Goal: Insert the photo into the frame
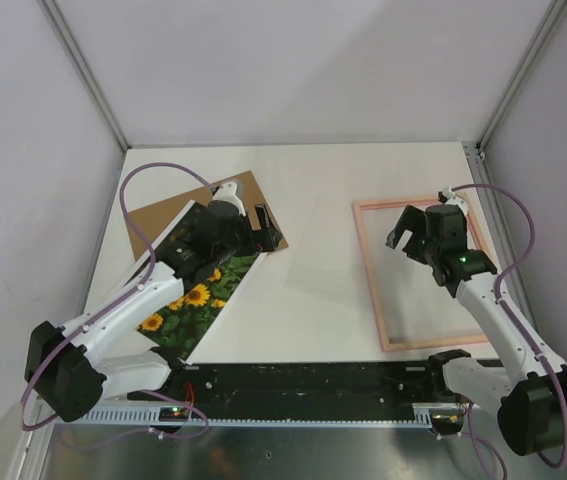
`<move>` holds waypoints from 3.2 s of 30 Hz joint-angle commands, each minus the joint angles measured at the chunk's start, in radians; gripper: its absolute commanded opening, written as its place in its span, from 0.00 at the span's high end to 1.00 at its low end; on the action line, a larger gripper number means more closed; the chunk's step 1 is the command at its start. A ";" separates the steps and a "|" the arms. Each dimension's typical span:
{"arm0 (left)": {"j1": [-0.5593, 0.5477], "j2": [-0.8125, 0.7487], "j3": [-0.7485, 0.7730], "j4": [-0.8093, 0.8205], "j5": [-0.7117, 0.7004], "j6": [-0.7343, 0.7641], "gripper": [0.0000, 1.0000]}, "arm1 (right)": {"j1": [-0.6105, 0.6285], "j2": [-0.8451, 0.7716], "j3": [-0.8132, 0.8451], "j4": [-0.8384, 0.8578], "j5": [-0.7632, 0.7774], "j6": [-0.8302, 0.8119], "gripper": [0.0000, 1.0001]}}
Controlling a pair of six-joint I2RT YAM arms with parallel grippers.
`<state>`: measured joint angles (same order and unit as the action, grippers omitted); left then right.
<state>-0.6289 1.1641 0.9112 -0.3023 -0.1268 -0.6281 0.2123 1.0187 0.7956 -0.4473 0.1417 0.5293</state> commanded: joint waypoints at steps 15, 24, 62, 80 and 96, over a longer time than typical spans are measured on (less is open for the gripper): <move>-0.029 -0.090 -0.262 0.245 0.208 -0.457 0.00 | 0.053 0.026 0.040 0.003 0.018 0.001 0.01; -0.290 -0.030 -0.464 0.599 -0.025 -0.816 0.00 | 0.070 -0.011 0.040 -0.020 0.018 0.007 0.01; -0.517 0.789 -0.244 1.304 -0.081 -1.075 0.09 | 0.073 -0.127 0.040 -0.068 0.007 -0.030 0.01; -0.487 0.883 -0.265 1.486 -0.130 -1.122 0.38 | 0.088 -0.138 0.040 -0.057 -0.010 -0.028 0.01; -0.378 0.799 -0.322 1.538 -0.076 -1.024 0.92 | 0.115 -0.148 0.039 -0.027 -0.008 -0.019 0.01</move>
<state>-1.0492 2.0396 0.6136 1.1786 -0.2138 -1.7199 0.3195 0.8890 0.7956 -0.5133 0.1337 0.5186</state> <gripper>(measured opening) 0.166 0.991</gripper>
